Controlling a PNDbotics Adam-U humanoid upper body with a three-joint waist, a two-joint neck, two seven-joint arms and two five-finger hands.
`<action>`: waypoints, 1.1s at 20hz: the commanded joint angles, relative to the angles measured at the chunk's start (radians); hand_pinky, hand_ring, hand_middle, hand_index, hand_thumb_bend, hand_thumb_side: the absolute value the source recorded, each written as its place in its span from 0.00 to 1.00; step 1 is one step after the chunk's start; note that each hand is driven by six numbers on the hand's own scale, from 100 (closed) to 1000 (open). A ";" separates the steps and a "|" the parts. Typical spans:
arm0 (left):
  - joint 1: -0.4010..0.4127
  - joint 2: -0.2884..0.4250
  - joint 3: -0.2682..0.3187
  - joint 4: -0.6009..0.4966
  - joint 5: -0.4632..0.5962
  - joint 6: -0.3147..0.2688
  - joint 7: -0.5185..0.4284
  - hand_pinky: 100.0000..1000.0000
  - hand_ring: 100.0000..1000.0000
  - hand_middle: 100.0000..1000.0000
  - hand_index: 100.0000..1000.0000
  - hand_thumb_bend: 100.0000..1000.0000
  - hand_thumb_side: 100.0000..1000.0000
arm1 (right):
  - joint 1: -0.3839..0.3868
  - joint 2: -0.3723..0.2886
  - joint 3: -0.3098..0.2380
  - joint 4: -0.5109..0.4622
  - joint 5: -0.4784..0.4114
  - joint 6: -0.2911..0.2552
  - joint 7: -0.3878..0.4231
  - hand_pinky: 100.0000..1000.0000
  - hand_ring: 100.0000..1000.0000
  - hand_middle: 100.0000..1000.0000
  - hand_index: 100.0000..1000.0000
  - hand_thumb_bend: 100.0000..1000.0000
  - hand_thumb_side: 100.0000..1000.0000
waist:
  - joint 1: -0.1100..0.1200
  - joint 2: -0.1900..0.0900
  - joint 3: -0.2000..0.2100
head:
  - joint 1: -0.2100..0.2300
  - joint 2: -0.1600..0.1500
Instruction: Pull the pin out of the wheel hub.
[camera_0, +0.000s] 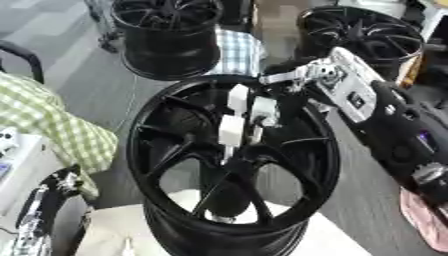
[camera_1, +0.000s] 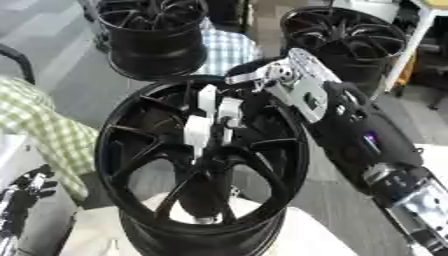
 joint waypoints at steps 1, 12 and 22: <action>-0.011 0.017 -0.002 -0.017 -0.002 -0.001 -0.003 0.72 0.70 0.69 0.78 0.21 0.57 | -0.043 -0.030 -0.008 -0.046 -0.027 0.012 0.009 0.62 0.41 0.27 0.66 0.00 0.20 | 0.004 -0.012 -0.001 | 0.001 -0.002; 0.000 0.027 0.004 -0.017 -0.001 0.000 -0.001 0.72 0.70 0.69 0.78 0.21 0.57 | -0.095 -0.183 -0.080 -0.157 -0.055 0.083 0.007 0.61 0.37 0.25 0.65 0.00 0.15 | -0.008 -0.021 -0.019 | 0.013 -0.002; -0.003 0.030 0.012 -0.017 0.005 -0.001 0.010 0.72 0.70 0.69 0.78 0.21 0.57 | 0.217 -0.451 -0.329 -0.212 0.047 0.205 -0.266 0.62 0.37 0.25 0.63 0.00 0.13 | -0.010 -0.013 -0.030 | 0.022 -0.002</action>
